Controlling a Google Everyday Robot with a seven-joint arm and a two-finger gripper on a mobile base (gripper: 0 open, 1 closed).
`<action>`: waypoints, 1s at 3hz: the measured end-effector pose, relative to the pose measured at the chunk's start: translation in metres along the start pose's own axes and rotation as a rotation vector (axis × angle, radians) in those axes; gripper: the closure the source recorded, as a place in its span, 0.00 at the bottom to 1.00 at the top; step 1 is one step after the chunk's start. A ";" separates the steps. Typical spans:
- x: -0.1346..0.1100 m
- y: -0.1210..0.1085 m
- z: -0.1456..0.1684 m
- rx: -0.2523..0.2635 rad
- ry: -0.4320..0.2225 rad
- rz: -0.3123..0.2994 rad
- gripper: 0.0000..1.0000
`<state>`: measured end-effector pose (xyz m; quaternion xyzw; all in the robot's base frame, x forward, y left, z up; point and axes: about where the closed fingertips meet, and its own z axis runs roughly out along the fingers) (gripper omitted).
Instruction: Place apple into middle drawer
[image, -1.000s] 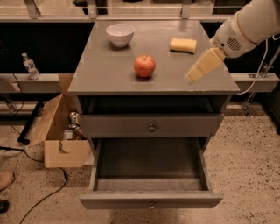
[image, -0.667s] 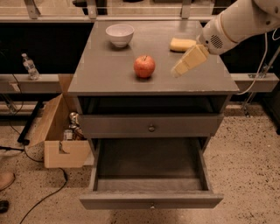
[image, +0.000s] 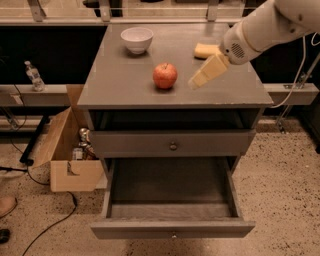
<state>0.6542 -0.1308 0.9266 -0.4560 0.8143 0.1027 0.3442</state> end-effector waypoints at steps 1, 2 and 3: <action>-0.006 -0.003 0.028 0.009 -0.019 0.047 0.00; -0.015 -0.002 0.057 0.004 -0.036 0.084 0.00; -0.030 0.002 0.081 -0.012 -0.066 0.101 0.00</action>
Offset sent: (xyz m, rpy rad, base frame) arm 0.0529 0.0589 -0.0485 0.1096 0.0269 -0.0943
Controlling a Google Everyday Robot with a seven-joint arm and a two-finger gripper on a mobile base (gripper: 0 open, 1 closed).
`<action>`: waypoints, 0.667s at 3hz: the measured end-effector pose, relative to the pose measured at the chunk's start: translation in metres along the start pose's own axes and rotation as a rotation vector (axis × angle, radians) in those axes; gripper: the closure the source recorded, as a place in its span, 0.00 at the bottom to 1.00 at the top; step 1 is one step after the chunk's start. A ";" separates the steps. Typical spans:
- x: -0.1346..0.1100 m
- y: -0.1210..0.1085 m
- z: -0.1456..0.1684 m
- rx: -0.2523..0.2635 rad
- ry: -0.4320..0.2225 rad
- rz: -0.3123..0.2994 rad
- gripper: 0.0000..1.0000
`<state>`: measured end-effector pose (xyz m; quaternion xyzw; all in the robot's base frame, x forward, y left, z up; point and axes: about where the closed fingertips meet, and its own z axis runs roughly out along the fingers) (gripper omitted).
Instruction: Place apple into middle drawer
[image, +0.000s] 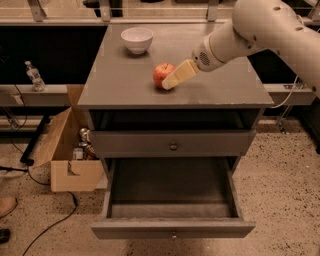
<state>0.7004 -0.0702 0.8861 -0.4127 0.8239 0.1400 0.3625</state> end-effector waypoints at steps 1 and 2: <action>-0.012 0.006 0.026 -0.026 -0.008 -0.003 0.00; -0.019 0.012 0.051 -0.053 0.000 -0.012 0.17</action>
Offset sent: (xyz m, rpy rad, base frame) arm 0.0352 0.0677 -0.0353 0.0147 0.0373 0.0706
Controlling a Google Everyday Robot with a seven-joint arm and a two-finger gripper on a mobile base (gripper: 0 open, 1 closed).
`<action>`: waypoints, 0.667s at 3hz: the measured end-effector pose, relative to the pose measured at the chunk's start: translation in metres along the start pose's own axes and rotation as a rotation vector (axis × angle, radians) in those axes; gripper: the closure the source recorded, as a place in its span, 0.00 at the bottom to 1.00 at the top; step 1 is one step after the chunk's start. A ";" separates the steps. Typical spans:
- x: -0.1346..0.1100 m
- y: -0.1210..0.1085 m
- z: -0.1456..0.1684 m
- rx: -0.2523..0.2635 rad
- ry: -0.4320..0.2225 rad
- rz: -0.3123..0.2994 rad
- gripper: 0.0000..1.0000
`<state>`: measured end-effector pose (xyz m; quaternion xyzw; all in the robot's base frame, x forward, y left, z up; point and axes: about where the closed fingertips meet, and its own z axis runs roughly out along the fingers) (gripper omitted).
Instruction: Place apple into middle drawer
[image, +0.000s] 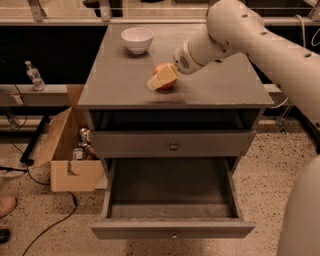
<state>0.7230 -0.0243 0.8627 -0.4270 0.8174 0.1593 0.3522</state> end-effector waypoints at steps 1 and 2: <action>-0.004 0.004 0.012 -0.017 -0.008 -0.001 0.41; -0.008 0.010 0.009 -0.039 -0.045 -0.015 0.63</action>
Offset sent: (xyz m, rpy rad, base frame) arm -0.0088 0.0153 0.0116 0.0864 -0.0440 0.0699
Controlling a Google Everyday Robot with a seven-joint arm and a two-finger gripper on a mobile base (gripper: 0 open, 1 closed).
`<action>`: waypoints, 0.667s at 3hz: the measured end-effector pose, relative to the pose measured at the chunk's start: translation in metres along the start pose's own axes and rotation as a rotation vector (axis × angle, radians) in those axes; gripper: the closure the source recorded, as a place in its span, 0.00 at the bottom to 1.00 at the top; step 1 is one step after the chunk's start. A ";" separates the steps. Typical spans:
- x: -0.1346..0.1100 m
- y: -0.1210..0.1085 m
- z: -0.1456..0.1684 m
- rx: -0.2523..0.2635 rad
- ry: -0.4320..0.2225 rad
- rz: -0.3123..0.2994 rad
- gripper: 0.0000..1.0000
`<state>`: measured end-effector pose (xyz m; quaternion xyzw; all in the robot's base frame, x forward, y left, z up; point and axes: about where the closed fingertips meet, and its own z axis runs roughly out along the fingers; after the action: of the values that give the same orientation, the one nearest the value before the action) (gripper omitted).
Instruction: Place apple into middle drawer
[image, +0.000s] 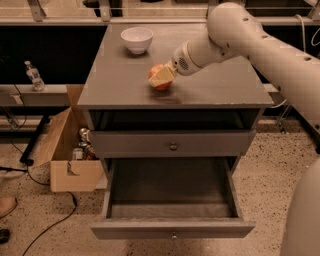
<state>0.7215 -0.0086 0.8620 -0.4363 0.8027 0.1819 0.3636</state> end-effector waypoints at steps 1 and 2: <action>-0.003 0.019 -0.038 -0.047 -0.075 -0.049 0.87; 0.026 0.042 -0.099 -0.091 -0.104 -0.135 1.00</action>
Offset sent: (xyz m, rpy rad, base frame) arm -0.1587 -0.1122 0.0658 0.0480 -0.1407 0.2708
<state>0.6349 -0.0607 0.9081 -0.4954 0.7426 0.2156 0.3958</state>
